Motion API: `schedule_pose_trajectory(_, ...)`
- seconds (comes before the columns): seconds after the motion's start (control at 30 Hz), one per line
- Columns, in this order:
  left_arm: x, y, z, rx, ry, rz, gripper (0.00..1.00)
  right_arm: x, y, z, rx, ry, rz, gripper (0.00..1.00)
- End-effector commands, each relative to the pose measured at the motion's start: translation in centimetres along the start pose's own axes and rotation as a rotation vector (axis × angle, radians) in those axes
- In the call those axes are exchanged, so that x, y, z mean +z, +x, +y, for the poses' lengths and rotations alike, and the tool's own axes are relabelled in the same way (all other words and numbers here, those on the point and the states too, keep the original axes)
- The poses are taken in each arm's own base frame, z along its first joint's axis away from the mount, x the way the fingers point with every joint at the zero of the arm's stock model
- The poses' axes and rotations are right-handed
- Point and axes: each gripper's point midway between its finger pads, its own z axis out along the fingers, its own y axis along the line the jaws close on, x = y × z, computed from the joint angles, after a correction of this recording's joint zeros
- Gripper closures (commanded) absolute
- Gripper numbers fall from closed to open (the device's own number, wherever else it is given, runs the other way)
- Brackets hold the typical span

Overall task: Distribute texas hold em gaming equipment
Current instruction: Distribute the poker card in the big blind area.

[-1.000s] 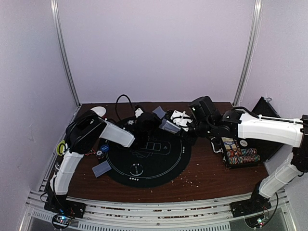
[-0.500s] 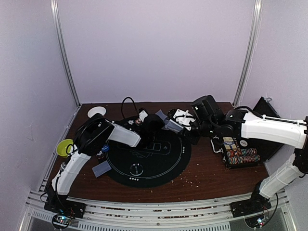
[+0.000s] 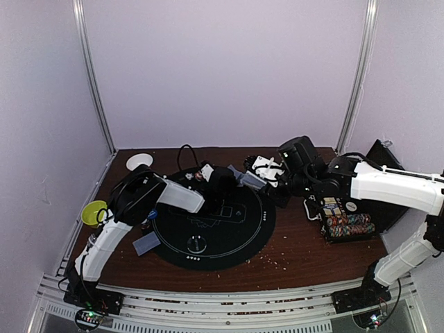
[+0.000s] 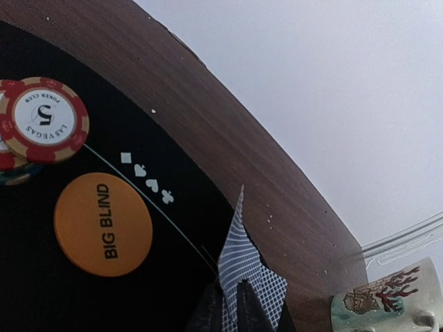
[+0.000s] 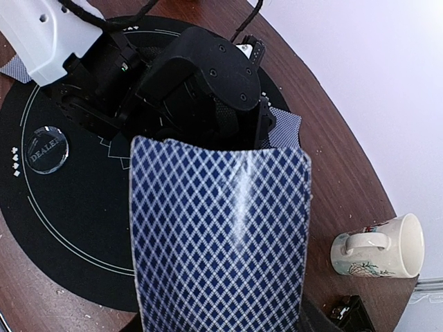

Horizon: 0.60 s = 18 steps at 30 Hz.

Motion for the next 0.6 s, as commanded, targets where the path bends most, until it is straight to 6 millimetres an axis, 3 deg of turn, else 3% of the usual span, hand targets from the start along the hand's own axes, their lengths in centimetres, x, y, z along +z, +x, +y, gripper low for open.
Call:
schedule_pose_trajectory(0.0, -0.3, 1.2, 0.3, -0.001, 0.005, 0.025, 0.86, -0.8, -0.1, -0.8, 0.011, 0.031, -0.011, 0.53)
schedule_pose_trajectory(0.07, -0.4, 1.4, 0.3, 0.002, 0.006, 0.037, 0.80, -0.9, -0.2, -0.9, 0.010, 0.034, -0.015, 0.53)
schedule_pose_trajectory(0.4, -1.0, 2.9, -0.9, -0.001, 0.048, 0.102, 0.78, -0.9, -0.1, -0.8, 0.011, 0.029, -0.012, 0.53)
schedule_pose_trajectory(0.57, -1.2, 3.3, -0.2, -0.042, 0.018, 0.129, 0.77, -0.9, -0.1, -0.9, 0.007, 0.033, -0.012, 0.53)
